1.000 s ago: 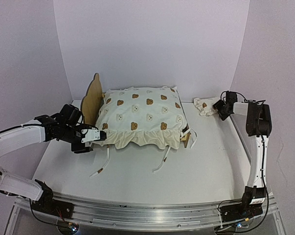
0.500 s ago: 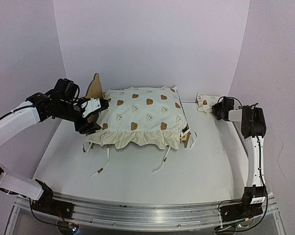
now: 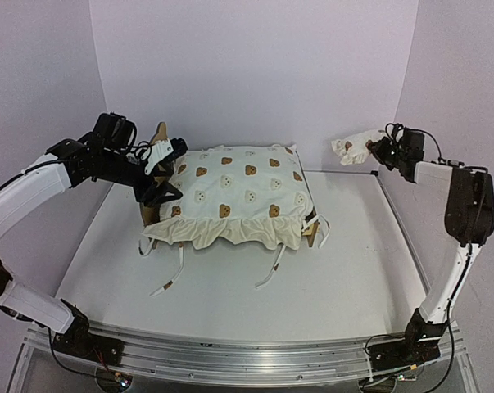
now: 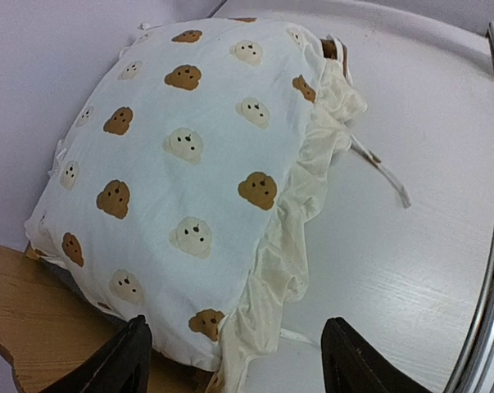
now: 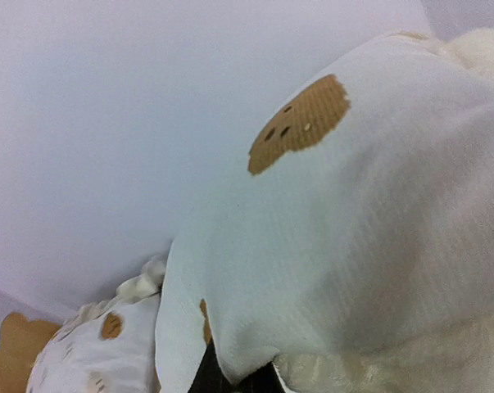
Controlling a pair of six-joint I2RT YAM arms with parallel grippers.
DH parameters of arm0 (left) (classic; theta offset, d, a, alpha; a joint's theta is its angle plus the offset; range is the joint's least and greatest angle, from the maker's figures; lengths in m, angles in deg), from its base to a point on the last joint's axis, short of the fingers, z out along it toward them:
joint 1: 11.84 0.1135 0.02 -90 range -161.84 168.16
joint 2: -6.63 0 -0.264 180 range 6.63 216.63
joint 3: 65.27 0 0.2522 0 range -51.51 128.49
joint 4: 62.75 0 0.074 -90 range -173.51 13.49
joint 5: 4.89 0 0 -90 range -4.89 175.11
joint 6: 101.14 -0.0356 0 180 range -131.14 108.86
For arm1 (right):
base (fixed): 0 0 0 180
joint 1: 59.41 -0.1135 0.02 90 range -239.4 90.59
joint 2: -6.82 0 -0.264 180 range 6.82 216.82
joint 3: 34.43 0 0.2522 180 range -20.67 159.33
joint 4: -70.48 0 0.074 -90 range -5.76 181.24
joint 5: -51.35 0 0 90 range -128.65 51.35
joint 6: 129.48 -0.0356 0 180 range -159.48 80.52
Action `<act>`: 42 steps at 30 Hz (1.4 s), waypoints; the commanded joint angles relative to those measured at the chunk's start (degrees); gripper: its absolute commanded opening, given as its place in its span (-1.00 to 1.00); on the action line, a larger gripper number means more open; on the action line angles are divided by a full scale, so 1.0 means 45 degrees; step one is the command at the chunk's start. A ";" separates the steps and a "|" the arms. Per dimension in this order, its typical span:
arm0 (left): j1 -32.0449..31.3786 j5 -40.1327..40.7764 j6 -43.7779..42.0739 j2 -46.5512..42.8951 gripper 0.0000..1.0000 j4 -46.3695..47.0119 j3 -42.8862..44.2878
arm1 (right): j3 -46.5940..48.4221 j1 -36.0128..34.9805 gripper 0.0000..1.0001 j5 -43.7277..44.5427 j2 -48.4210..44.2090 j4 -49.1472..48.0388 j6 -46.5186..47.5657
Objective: Set up the pet bed
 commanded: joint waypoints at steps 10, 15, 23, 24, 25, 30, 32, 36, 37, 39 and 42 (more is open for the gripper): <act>-0.0962 -0.1436 0.3724 0.4193 0.88 -0.1190 0.8332 | -0.0371 -0.5073 -1.00 -0.6215 -0.5684 0.5338 0.6380; -0.2249 -0.1267 0.4283 0.4654 0.98 -0.1442 0.9225 | -0.0357 -0.7184 -1.00 -0.4877 -0.5908 0.5279 0.6479; -0.2411 -0.1438 0.5592 0.4415 0.99 -0.0321 0.7981 | 0.0080 -0.9187 -1.00 -0.4842 -0.5478 0.5256 0.6782; -0.2408 -0.1330 0.5712 0.4578 0.98 -0.0278 0.8102 | 0.0155 -0.9367 -1.00 -0.4893 -0.5393 0.5249 0.6827; -0.2407 -0.1222 0.5801 0.4737 0.97 -0.0265 0.8229 | 0.0237 -0.9520 -1.00 -0.4906 -0.5305 0.5244 0.6841; -0.2406 -0.1601 0.6081 0.4853 0.25 -0.0230 0.8191 | 0.0661 -0.9897 -1.00 -0.4885 -0.4733 0.5207 0.6517; -0.2407 -0.2275 0.6124 0.4706 0.01 -0.0211 0.7940 | 0.0717 -0.9901 -1.00 -0.4898 -0.4545 0.5074 0.6296; -0.2407 -0.3125 0.6182 0.4427 -0.48 -0.0332 0.7349 | 0.0624 -0.9901 -1.00 -0.4816 -0.4318 0.4410 0.6035; -0.2407 -0.3136 0.6183 0.4362 -0.64 -0.0360 0.7232 | 0.0635 -0.9901 -1.00 -0.4765 -0.4268 0.4325 0.6009; -0.2407 -0.3051 0.6195 0.4196 -0.92 -0.0399 0.7043 | 0.0722 -0.9904 -1.00 -0.4680 -0.4134 0.4198 0.5914; -0.2405 -0.2396 0.6174 0.3979 -1.00 -0.0414 0.6896 | 0.0908 -0.9902 -1.00 -0.4504 -0.3854 0.4153 0.5706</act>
